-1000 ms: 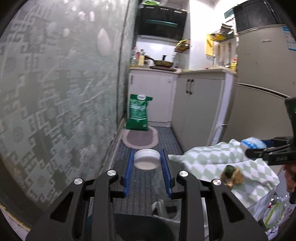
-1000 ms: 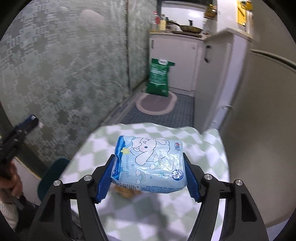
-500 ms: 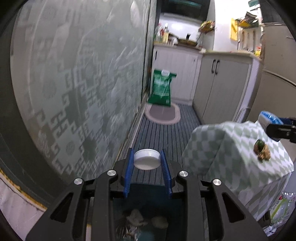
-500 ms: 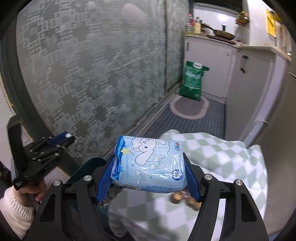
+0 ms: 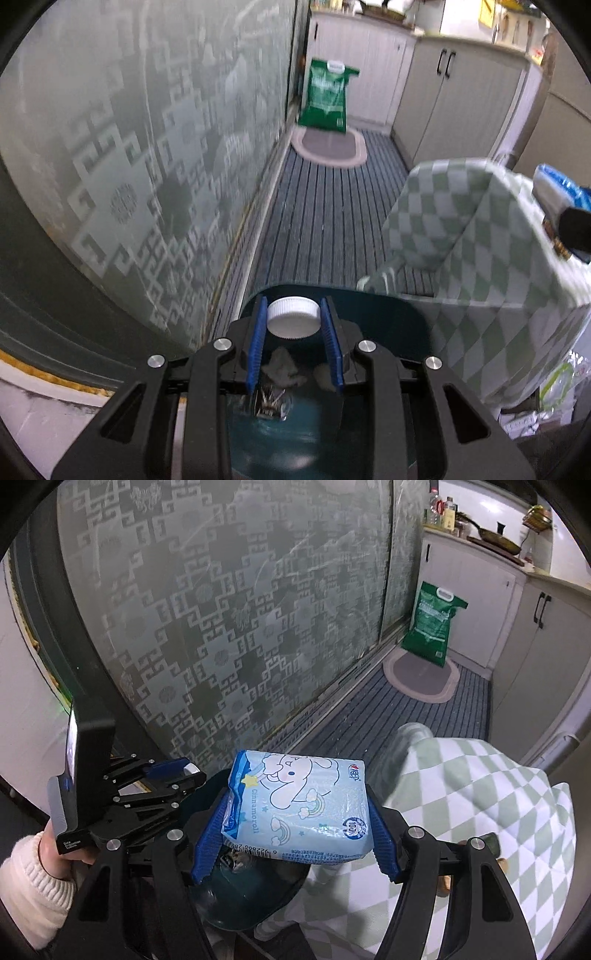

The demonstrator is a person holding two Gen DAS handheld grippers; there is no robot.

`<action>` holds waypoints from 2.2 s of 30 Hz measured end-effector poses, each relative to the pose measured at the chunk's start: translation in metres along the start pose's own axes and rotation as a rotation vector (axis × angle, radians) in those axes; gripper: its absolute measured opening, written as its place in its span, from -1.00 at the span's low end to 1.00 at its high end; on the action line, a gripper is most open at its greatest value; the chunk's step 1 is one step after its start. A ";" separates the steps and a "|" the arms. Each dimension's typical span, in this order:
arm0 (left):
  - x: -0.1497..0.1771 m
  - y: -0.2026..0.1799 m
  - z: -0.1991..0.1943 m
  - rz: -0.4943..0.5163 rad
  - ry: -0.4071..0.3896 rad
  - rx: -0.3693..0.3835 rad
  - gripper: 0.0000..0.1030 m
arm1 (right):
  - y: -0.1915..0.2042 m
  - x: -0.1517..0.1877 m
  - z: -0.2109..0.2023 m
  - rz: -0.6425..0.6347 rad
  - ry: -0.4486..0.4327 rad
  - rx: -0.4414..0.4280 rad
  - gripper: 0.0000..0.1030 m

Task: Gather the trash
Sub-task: 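Carry the tissue pack and white cup over the teal bin and release, then move both tools back over the table toward the ginger and shells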

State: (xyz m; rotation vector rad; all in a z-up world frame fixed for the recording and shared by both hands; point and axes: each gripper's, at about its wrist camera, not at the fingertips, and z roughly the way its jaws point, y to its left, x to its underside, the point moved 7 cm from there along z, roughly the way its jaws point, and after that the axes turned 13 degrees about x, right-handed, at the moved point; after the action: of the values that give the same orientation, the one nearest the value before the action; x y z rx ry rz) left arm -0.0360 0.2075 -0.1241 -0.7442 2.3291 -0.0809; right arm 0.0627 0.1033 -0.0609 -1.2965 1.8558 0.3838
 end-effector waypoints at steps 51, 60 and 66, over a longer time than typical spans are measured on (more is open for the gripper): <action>-0.044 -0.031 -0.093 0.077 -0.540 0.087 0.65 | 0.053 0.022 0.026 -0.179 0.060 0.013 0.63; -0.047 -0.073 -0.090 0.146 -0.561 0.200 0.66 | -0.018 0.008 -0.003 -0.032 -0.033 0.094 0.54; -0.048 -0.107 -0.073 0.189 -0.512 0.261 0.66 | -0.077 0.027 -0.021 0.064 -0.039 0.150 0.53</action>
State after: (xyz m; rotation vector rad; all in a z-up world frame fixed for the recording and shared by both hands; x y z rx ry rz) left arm 0.0000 0.1338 -0.0134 -0.3577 1.8419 -0.0949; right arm 0.1180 0.0402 -0.0536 -1.1240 1.8592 0.2956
